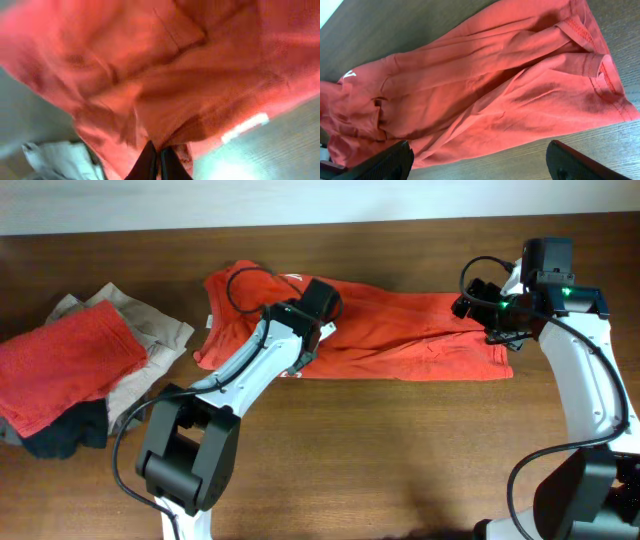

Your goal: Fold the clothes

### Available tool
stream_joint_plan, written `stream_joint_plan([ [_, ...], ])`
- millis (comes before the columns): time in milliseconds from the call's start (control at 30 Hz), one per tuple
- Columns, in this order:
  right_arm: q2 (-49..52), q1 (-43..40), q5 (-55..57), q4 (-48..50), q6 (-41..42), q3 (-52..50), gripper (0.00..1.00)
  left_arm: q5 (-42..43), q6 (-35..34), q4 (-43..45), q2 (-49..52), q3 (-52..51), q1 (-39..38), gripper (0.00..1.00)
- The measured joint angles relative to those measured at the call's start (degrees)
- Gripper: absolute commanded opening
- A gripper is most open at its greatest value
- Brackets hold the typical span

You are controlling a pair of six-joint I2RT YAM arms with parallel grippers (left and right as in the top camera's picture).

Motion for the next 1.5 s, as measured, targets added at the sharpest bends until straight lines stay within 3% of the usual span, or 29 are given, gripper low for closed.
stream_joint_plan([
  [300,0.0,0.0,0.26,0.0,0.07,0.0,0.9,-0.07,11.39,11.17,0.0,0.11,0.46,0.0],
  [367,0.0,0.0,0.37,-0.04,0.04,0.0,0.9,0.42,13.92,13.18,0.0,0.11,0.92,0.04],
  [400,0.0,0.0,0.37,-0.04,0.04,0.0,0.89,0.79,15.06,13.9,0.04,0.11,1.2,0.15],
  [433,0.0,0.0,0.37,-0.17,0.04,0.0,0.9,1.16,16.17,14.58,0.13,0.11,1.51,0.32],
  [467,0.0,0.0,0.37,-0.37,0.04,0.0,0.9,1.49,16.92,15.45,0.35,0.11,1.84,0.52],
  [500,0.0,0.0,0.37,-0.72,0.04,0.0,0.9,1.66,17.86,16.15,0.68,0.13,2.1,0.84],
  [533,0.0,0.0,0.37,-0.94,0.07,0.0,0.9,1.79,18.32,16.59,0.96,0.15,2.27,0.99],
  [733,0.0,0.0,0.37,-1.7,0.02,0.0,0.9,-1.53,15.28,18.05,2.21,0.68,3.06,0.99],
  [867,0.0,0.0,0.37,-1.95,0.02,0.0,0.9,-3.28,8.09,5.7,2.21,5.03,3.04,0.99],
  [1033,0.0,0.0,0.37,-1.95,0.04,0.0,0.9,1.7,-3.19,-6.21,2.19,8.33,2.93,0.89],
  [1067,0.0,0.0,0.37,-1.97,0.04,0.0,0.9,3.15,-5.79,-7.1,2.19,8.26,2.93,0.81],
  [1300,0.0,0.0,0.37,-1.97,0.04,0.0,0.9,8.63,-19.08,-4.79,2.19,2.4,2.93,0.67],
  [1500,0.0,0.0,0.37,-2.54,0.07,0.0,0.9,8.76,-22.25,2.16,2.19,-2.12,2.93,0.63],
])
